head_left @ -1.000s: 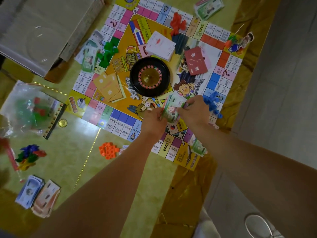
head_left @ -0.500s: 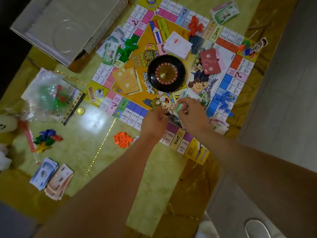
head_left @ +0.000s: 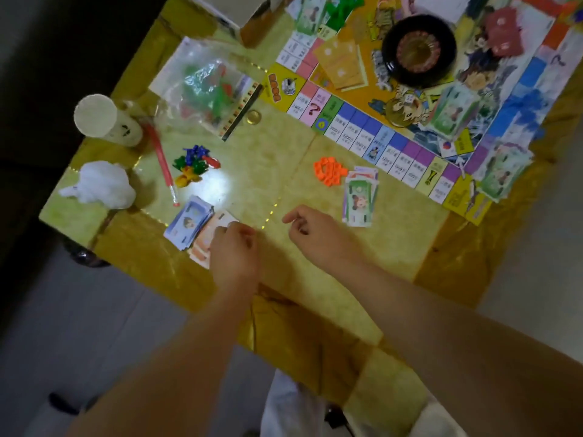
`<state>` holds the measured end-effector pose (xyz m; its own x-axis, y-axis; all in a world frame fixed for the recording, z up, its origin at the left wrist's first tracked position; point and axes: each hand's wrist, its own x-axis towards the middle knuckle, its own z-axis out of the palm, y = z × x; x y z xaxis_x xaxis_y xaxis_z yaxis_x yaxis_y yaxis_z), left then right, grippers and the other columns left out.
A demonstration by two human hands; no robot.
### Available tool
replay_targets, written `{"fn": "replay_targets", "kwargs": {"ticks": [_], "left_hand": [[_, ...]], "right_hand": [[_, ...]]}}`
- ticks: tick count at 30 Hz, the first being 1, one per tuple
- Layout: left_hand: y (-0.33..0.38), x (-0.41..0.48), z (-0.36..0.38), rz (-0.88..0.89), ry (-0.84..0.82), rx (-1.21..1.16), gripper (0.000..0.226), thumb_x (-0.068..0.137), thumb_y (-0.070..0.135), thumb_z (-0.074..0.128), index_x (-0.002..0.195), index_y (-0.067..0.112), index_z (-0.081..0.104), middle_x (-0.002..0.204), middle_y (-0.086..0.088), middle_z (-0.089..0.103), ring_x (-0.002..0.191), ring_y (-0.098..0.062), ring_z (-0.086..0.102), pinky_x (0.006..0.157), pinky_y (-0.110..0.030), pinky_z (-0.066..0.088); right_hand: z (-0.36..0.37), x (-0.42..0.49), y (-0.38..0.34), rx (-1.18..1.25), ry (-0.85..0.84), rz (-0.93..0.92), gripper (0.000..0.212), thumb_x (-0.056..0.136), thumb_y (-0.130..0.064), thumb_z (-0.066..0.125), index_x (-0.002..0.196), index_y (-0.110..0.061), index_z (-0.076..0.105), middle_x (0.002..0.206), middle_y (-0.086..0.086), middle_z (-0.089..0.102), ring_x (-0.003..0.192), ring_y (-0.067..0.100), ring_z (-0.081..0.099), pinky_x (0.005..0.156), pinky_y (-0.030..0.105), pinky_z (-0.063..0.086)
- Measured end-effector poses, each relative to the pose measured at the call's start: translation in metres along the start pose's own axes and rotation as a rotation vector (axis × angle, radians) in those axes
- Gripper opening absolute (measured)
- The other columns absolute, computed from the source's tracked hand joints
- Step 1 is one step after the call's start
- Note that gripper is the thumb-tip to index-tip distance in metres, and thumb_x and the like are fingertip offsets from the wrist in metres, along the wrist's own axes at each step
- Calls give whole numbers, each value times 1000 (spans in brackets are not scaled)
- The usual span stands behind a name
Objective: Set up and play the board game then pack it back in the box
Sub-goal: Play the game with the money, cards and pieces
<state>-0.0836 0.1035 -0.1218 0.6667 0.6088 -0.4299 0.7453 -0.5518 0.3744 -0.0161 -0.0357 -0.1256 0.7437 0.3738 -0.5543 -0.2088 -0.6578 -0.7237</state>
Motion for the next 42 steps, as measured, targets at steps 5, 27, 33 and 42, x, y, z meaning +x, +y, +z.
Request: {"fn": "replay_targets", "kwargs": {"ticks": [5, 27, 33, 42], "left_hand": [[-57, 1, -19, -326, 196, -221, 32, 91, 22, 57, 118, 6, 53, 115, -17, 59, 97, -34, 60, 80, -44, 49], [-84, 6, -22, -354, 67, -546, 20, 83, 17, 56, 97, 20, 69, 86, 2, 71, 79, -18, 68, 74, -43, 58], [-82, 5, -25, -359, 78, -494, 23, 83, 15, 57, 100, 20, 71, 83, 3, 72, 80, -16, 67, 75, -38, 57], [-83, 6, -22, -327, 90, -452, 24, 84, 14, 57, 103, 17, 71, 86, 1, 72, 81, -18, 68, 77, -41, 57]], "right_hand": [[51, 1, -22, -152, 43, -53, 22, 87, -34, 53, 108, -32, 59, 94, -12, 58, 86, 13, 60, 79, 39, 52], [123, 26, -66, -638, 164, -9, 75, 72, -37, 81, 128, -8, 40, 126, 11, 46, 117, 28, 43, 98, 33, 36], [126, 24, -67, -736, 178, -13, 58, 78, -35, 75, 122, -9, 46, 121, 10, 47, 111, 28, 45, 96, 35, 36], [124, 16, -73, -573, 74, -19, 69, 75, -20, 78, 130, -8, 37, 127, 14, 43, 115, 30, 46, 97, 34, 38]]}}
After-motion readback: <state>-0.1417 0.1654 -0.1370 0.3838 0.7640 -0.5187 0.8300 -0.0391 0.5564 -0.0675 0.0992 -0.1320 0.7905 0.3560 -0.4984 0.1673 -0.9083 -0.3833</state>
